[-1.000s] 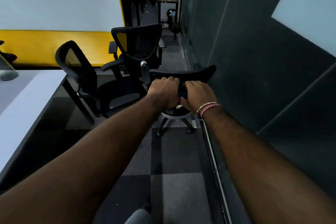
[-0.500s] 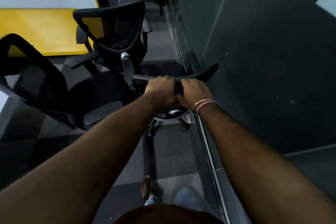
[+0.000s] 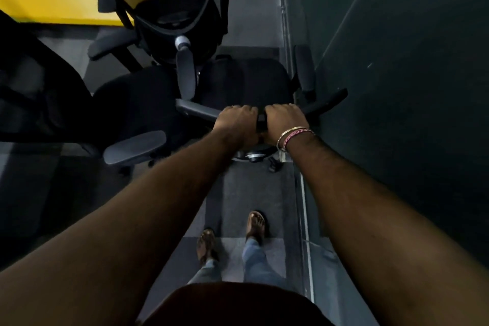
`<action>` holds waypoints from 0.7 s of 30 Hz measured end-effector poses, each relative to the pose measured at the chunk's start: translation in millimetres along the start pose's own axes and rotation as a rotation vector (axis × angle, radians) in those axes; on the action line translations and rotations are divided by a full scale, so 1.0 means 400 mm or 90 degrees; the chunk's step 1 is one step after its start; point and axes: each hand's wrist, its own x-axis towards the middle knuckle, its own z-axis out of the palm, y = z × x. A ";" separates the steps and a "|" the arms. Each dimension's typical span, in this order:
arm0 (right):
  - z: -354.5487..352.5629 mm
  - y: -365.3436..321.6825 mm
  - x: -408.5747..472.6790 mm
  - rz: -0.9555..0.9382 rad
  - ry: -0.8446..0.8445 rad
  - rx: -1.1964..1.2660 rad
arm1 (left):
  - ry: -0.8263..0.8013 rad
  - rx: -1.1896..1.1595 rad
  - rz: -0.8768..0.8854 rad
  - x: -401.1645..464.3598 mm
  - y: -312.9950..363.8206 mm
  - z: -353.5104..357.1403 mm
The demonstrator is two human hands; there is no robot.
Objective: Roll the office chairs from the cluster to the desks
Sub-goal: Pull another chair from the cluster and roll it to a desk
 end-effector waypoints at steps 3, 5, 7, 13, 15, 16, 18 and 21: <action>0.018 0.015 0.061 -0.020 -0.049 -0.025 | -0.035 0.017 -0.024 0.052 0.002 0.011; 0.029 0.021 0.090 -0.031 -0.069 -0.029 | -0.040 0.052 -0.044 0.083 0.007 0.018; 0.035 0.022 0.100 -0.047 -0.068 -0.027 | -0.044 0.081 -0.056 0.097 0.007 0.023; 0.034 0.035 0.094 -0.058 -0.060 -0.024 | -0.046 0.111 -0.055 0.105 0.013 0.031; 0.033 0.028 0.079 -0.057 -0.057 -0.031 | -0.054 0.107 -0.055 0.093 0.015 0.033; 0.033 0.023 0.071 -0.054 -0.058 -0.033 | -0.058 0.108 -0.052 0.086 0.014 0.036; 0.034 0.007 0.052 -0.046 -0.064 -0.036 | -0.055 0.112 -0.043 0.065 0.011 0.042; 0.034 -0.030 0.020 -0.038 -0.067 -0.038 | -0.052 0.109 -0.030 0.023 -0.005 0.048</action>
